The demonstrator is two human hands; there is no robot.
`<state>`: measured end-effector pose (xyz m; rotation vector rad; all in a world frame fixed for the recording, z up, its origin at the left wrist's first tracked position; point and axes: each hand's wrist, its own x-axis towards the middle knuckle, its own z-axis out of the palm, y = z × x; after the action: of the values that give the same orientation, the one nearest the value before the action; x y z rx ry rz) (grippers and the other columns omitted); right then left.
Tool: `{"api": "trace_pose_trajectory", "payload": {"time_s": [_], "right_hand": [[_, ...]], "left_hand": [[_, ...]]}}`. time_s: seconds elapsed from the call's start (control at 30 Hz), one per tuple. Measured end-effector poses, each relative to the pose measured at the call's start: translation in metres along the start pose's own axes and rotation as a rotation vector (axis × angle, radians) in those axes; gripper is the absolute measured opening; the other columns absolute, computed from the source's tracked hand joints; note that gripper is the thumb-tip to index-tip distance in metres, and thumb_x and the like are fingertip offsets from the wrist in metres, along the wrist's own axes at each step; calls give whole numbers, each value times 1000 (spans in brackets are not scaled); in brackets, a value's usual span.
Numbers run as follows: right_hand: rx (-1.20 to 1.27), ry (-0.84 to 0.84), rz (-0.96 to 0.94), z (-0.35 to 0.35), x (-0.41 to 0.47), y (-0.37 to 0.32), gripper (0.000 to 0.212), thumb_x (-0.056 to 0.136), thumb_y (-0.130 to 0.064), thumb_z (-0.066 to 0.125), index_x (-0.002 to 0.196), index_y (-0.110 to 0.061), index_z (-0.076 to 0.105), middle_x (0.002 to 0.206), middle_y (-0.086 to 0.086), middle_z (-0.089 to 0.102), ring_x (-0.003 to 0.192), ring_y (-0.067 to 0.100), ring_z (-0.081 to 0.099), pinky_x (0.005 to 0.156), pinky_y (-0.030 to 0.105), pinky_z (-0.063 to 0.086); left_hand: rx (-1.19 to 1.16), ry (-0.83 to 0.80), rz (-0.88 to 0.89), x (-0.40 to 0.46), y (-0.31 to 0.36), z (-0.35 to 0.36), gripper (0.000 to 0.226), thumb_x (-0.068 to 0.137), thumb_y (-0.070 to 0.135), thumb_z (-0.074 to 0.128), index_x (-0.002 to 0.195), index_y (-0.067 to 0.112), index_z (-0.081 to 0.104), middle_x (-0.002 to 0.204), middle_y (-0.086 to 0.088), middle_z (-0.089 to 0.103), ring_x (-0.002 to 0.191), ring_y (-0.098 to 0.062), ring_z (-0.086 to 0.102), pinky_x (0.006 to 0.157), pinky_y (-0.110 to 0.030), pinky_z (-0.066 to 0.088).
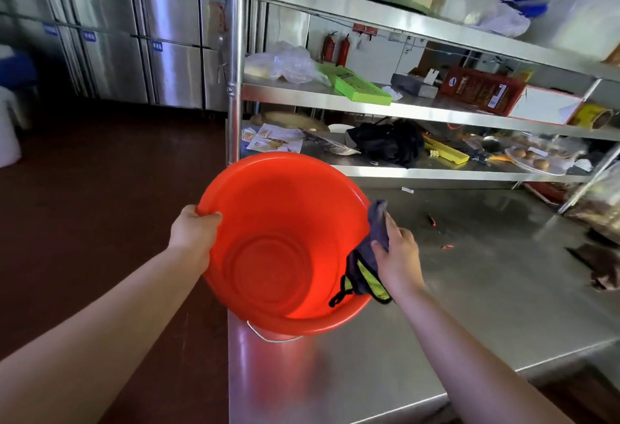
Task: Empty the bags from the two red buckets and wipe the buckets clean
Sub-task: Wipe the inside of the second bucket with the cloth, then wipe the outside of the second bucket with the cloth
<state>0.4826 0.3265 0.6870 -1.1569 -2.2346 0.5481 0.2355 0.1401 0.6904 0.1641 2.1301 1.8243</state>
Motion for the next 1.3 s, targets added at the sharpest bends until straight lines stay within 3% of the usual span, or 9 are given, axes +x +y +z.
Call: {"api": "trace_pose_trajectory", "payload": {"time_s": [0.1, 0.23, 0.37, 0.5, 0.6, 0.73, 0.87, 1.1, 1.3], "right_hand": [[-78, 138, -110, -20, -18, -6, 63, 93, -11, 55, 148, -22, 29, 124, 14, 47, 116, 32, 39, 97, 36, 33], [-115, 227, -168, -45, -42, -13, 64, 91, -9, 57, 148, -21, 31, 124, 13, 47, 116, 30, 39, 98, 38, 35], [-160, 247, -186, -58, -64, -9, 63, 89, -6, 59, 146, -16, 35, 122, 16, 50, 114, 32, 41, 99, 39, 34], [-186, 231, -188, -65, -77, 5, 64, 87, -4, 62, 145, -15, 36, 123, 16, 50, 113, 35, 43, 97, 41, 35], [-209, 200, -186, -62, -82, 17, 66, 85, -2, 64, 144, -15, 38, 122, 17, 50, 107, 37, 45, 91, 46, 41], [-209, 133, -200, -54, -81, 35, 66, 84, -3, 65, 143, -16, 40, 120, 16, 52, 99, 34, 47, 86, 45, 44], [-171, 86, -247, -56, -67, 54, 67, 81, -2, 67, 142, -15, 42, 117, 12, 54, 97, 31, 49, 84, 43, 46], [-92, 93, -384, -83, -21, 89, 71, 77, 3, 71, 140, -14, 44, 117, 8, 55, 101, 28, 50, 87, 38, 46], [142, 18, -615, -96, 12, 91, 70, 72, 4, 75, 129, -25, 47, 128, -12, 43, 115, 4, 44, 96, 7, 30]], "left_hand": [[-52, 0, -95, -9, -5, 5, 23, 89, 20, 60, 108, 10, 52, 87, -4, 56, 75, -22, 56, 69, -34, 47], [-94, -113, -235, -22, -8, 14, 43, 90, 19, 58, 126, -2, 51, 119, -19, 59, 106, -37, 58, 94, -47, 49], [-34, -256, -170, -32, -7, 24, 47, 95, 23, 53, 133, -1, 41, 124, -15, 54, 113, -33, 54, 97, -47, 46], [497, -111, 464, -59, -21, 13, 81, 84, 32, 69, 144, 2, 24, 147, -18, 33, 140, -34, 23, 114, -45, 20], [723, -318, 1055, -83, -31, 11, 70, 75, 47, 72, 132, 12, 52, 132, -6, 56, 140, -24, 29, 116, -40, 10], [1064, -390, 1444, -100, -39, 33, 64, 53, 65, 75, 95, 16, 73, 81, 2, 71, 91, -20, 68, 93, -41, 50], [1062, -291, 1424, -111, -34, 61, 51, 45, 61, 84, 56, 19, 58, 48, 5, 55, 42, -18, 56, 40, -18, 37], [970, 28, 1239, -107, 21, 108, 58, 64, 74, 46, 51, 18, 43, 42, 3, 46, 40, -18, 49, 40, -18, 24], [1008, 157, 938, -79, 57, 128, 66, 69, 82, 39, 56, 19, 50, 49, 6, 50, 55, -16, 53, 45, -22, 27]]}}
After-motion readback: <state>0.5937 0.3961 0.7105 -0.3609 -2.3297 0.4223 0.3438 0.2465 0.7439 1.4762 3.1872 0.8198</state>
